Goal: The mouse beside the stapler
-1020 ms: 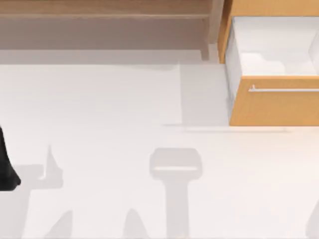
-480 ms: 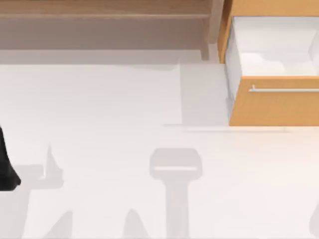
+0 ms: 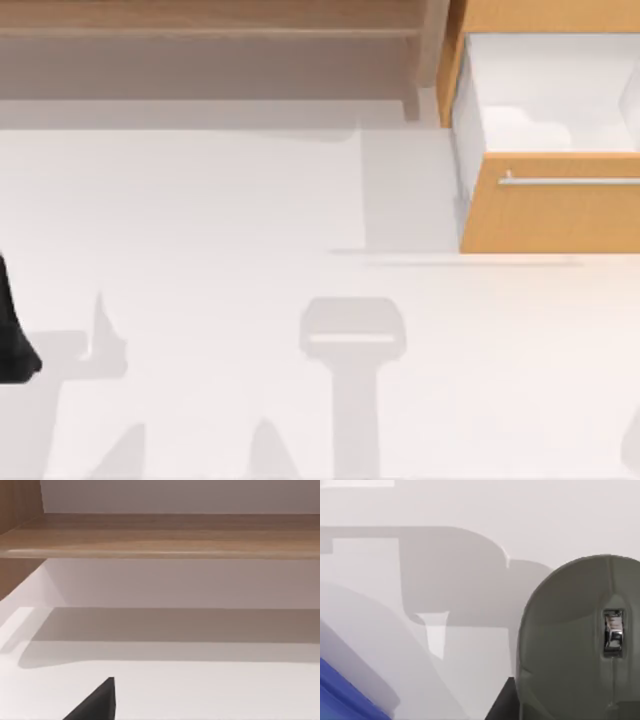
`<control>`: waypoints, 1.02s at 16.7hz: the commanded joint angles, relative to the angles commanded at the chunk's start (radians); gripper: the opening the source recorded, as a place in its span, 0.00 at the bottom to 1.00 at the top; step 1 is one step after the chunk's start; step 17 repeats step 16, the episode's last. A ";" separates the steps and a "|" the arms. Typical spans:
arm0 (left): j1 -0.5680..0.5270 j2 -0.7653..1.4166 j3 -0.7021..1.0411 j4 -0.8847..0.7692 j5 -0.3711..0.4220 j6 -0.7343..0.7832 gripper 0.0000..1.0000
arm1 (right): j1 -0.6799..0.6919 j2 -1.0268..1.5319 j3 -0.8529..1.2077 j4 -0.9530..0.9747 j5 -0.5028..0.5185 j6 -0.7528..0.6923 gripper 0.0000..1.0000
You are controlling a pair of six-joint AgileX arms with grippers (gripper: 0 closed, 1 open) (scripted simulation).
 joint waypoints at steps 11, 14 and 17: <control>0.000 0.000 0.000 0.000 0.000 0.000 1.00 | 0.000 0.000 0.000 0.000 0.000 0.000 1.00; 0.000 0.000 0.000 0.000 0.000 0.000 1.00 | 0.000 0.000 0.000 0.000 0.000 0.000 1.00; 0.000 0.000 0.000 0.000 0.000 0.000 1.00 | 0.000 0.000 0.000 0.000 0.000 0.000 1.00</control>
